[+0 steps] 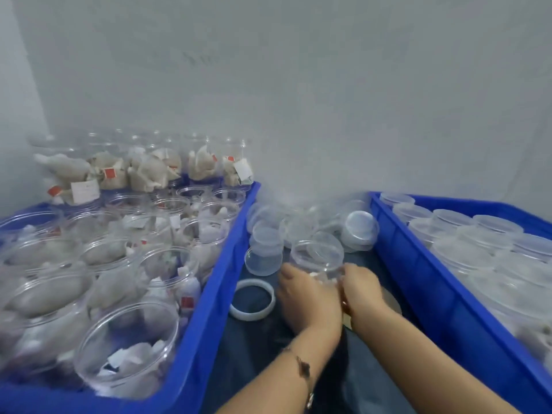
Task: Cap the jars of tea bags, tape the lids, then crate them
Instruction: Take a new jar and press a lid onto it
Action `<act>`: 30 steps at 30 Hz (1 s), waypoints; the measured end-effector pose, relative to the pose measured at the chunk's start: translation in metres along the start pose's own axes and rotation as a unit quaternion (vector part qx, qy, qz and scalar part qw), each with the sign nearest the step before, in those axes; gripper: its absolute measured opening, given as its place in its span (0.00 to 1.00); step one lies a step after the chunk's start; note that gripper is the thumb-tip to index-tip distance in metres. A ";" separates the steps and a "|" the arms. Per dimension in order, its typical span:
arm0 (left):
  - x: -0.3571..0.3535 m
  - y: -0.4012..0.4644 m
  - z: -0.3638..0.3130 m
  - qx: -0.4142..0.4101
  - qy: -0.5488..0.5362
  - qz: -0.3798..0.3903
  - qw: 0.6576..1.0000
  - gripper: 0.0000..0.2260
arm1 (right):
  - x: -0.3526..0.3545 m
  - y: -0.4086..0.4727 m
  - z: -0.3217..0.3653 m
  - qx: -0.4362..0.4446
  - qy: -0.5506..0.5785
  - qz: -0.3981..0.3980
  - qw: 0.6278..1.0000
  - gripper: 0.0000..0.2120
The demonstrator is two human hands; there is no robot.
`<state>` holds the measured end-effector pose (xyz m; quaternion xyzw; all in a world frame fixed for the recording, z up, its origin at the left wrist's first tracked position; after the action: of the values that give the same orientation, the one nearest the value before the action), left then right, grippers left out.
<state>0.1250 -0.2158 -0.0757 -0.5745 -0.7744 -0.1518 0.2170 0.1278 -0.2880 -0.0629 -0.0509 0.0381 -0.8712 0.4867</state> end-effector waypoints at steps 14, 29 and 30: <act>-0.009 0.031 0.063 -0.160 -0.055 -0.027 0.985 0.45 | -0.037 0.089 0.020 0.011 -0.105 0.151 0.983 0.06; -0.016 0.035 0.071 -0.200 -0.093 -0.042 0.974 0.45 | -0.069 0.116 0.003 0.100 -0.222 0.242 0.939 0.12; -0.016 0.035 0.070 -0.200 -0.093 -0.043 0.974 0.45 | -0.062 0.110 0.012 0.132 -0.175 0.189 0.957 0.12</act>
<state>0.1510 -0.1846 -0.1447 -0.5844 -0.7687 -0.2591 0.0183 0.2548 -0.2931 -0.0674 -0.1300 -0.1542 -0.7381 0.6438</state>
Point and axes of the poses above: each hand's wrist, its own y-axis towards the middle knuckle, its own x-axis out of the back of the hand, z = x × y, the point moved 1 cm from there along y, towards the middle knuckle, and after that the axes turned 5 degrees about y, right-handed, at the moved point
